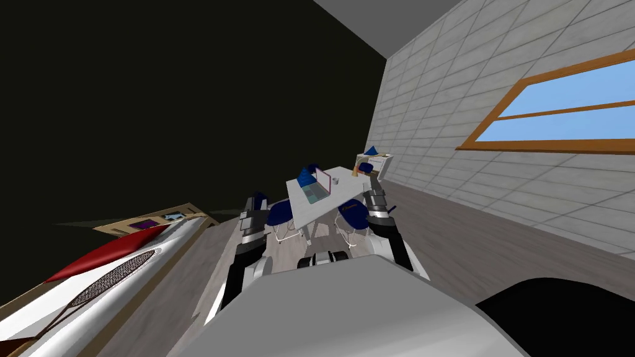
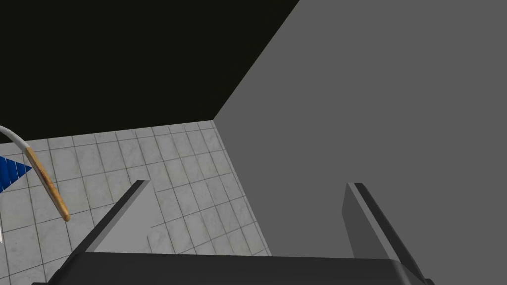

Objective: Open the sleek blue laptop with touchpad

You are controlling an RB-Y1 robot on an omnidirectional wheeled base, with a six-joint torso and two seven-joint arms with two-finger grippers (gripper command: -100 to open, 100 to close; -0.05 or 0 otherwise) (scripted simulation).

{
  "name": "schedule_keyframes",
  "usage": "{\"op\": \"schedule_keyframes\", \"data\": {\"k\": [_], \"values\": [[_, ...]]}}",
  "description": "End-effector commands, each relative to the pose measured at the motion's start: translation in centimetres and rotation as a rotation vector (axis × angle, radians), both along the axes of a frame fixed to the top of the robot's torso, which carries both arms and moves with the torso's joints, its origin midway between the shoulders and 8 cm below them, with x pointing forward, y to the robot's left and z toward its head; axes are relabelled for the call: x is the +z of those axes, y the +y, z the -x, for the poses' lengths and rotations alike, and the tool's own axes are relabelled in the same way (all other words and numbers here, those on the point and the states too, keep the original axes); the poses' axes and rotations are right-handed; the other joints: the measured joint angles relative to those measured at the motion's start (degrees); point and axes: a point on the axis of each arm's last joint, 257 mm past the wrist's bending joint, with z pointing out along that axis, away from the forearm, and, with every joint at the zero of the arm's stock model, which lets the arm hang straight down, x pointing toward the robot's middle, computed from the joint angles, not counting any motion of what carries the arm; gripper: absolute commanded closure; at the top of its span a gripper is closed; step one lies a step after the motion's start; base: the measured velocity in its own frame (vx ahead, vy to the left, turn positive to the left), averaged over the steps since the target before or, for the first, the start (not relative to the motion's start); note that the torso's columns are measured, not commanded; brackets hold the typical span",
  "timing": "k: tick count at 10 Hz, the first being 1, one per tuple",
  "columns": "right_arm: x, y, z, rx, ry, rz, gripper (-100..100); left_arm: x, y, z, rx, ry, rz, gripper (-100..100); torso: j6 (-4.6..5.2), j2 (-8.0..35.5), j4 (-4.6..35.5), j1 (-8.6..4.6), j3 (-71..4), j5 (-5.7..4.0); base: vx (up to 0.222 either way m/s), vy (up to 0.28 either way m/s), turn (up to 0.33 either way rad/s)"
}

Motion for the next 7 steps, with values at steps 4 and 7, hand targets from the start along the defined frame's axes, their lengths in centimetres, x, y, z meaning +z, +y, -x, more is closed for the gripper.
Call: {"op": "schedule_keyframes", "data": {"k": [4, 7], "values": [[0.0, 0.0, 0.0, 0.000, 0.000, -0.001, 0, -0.9, 2.8, -1.5, 0.040, 0.031, -0.087, -100, 0.01, 6.98, 6.88, -0.34, -13.70, -0.10, -0.054, -0.139, -0.094], [0.0, 0.0, 0.0, 0.000, 0.000, -0.001, 0, -1.7, 6.2, -3.1, 0.090, 0.059, -0.128, -100, 0.01, 6.90, 6.91, -0.02, -13.83, 0.00, -0.076, -0.217, -0.144]]}}
